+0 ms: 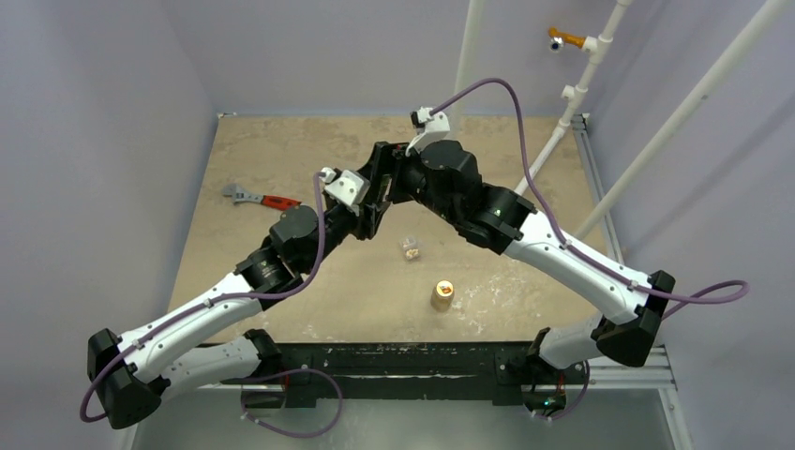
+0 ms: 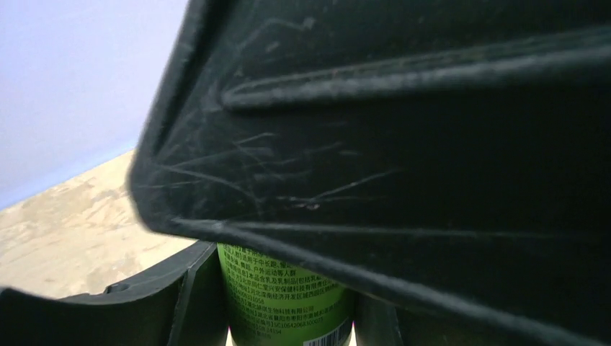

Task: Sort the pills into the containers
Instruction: Screw the lid of the pill bottle onto the pill bottle.

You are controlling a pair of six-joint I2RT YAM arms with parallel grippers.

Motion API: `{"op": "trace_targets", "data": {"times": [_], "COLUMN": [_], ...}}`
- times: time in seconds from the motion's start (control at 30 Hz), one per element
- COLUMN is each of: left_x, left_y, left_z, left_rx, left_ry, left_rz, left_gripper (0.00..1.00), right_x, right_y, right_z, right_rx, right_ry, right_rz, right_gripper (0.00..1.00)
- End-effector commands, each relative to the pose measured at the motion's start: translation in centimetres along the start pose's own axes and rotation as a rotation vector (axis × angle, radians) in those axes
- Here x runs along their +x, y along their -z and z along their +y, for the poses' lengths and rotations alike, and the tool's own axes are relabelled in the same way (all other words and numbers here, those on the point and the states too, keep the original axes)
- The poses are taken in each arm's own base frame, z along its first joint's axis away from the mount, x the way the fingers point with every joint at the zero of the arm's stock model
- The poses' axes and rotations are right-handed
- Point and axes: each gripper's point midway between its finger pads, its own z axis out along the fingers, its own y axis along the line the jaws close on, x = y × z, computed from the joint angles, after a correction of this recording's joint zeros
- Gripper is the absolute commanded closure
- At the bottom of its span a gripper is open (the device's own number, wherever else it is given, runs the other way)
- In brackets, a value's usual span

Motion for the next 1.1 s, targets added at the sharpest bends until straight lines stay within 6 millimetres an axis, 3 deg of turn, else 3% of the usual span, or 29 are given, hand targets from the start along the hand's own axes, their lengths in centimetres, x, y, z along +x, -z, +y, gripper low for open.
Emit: {"op": "trace_targets", "data": {"times": [0.0, 0.07, 0.23, 0.53, 0.8, 1.07], "left_x": [-2.3, -1.6, -0.7, -2.8, -4.8, -5.4], "left_y": [0.1, 0.3, 1.1, 3.9, 5.9, 6.0], "left_z": [0.6, 0.1, -2.3, -7.0, -8.7, -9.3], "left_rx": [-0.013, 0.04, 0.24, 0.639, 0.834, 0.897], "left_ry": [-0.049, -0.031, 0.049, 0.201, 0.271, 0.316], "left_rz": [-0.098, -0.084, -0.071, -0.126, -0.167, -0.17], "left_gripper": [1.0, 1.0, 1.0, 1.0, 1.0, 1.0], "right_x": [-1.1, -2.7, -3.6, -2.9, -2.3, -2.1], "right_y": [1.3, 1.8, 4.2, 8.2, 10.0, 10.5], "right_z": [1.1, 0.8, 1.9, 4.5, 5.3, 6.1], "right_rx": [-0.058, -0.131, -0.361, -0.69, -0.826, -0.892], "right_ry": [-0.045, -0.048, 0.032, 0.183, 0.232, 0.21], "right_rz": [0.003, -0.016, 0.003, 0.024, 0.046, 0.055], "right_gripper": [0.11, 0.02, 0.01, 0.01, 0.03, 0.16]}}
